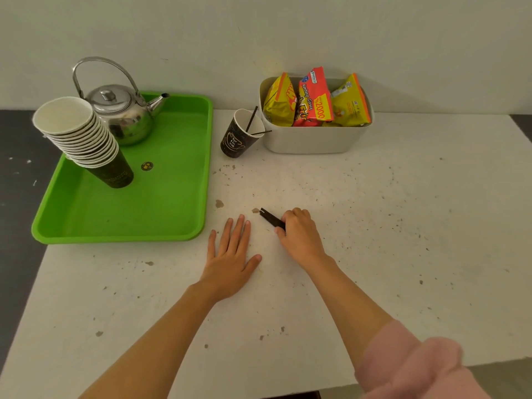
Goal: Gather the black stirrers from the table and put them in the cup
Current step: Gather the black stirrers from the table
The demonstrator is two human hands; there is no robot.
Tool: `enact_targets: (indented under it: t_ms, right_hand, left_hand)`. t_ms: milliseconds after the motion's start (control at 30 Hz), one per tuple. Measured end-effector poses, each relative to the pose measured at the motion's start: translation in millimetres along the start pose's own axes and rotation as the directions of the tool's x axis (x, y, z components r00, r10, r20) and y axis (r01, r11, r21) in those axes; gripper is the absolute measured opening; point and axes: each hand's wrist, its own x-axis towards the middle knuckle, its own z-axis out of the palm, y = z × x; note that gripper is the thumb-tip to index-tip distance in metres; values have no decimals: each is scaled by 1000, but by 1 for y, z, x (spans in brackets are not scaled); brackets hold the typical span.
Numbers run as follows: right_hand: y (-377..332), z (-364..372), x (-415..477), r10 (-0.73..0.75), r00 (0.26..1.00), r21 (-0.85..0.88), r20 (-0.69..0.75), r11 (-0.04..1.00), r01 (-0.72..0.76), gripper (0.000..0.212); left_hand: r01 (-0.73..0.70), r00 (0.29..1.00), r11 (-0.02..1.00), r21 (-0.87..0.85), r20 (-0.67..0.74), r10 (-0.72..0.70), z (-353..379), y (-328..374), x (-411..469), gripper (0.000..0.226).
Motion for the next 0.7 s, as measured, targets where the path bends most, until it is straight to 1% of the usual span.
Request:
enact_targets:
  t_ms: [167,300,367,433,467,567,633,700]
  right_hand:
    - [-5,7,-4,-47,999,-200,8,979,47,25]
    - [-4,3,-4,-92,994,-300,-53,951,72,24]
    - [-2,1,-3,-128,992,-217,6,968,126,19]
    - [1,-3,1,-126,992,-118,15,985,127,20]
    - [2,-4,3,-122,992,-104,19,987,123,20]
    - [0,-2,5,-135,989,-175,55,974,143,18]
    - [-2,2,3,-138,989,-241,54,959,147,22]
    - [0,5,2,-141,989,-253,54,956,150,25]
  left_hand:
    - [-4,1000,1000,-4,14,4,-1,0,0,85]
    - [-2,1000,1000,2,21,2,-1,1,0,84]
    - [-1,1000,1000,3,21,1,-2,1,0,83]
    - [-1,1000,1000,6,21,1,-2,1,0,82]
    - [-1,1000,1000,7,21,1,-2,0,0,82]
    - [-4,1000,1000,9,16,4,-1,0,0,84]
    - [-5,1000,1000,-9,17,5,-1,0,0,85]
    - [-3,1000,1000,-10,20,4,-1,0,0,87]
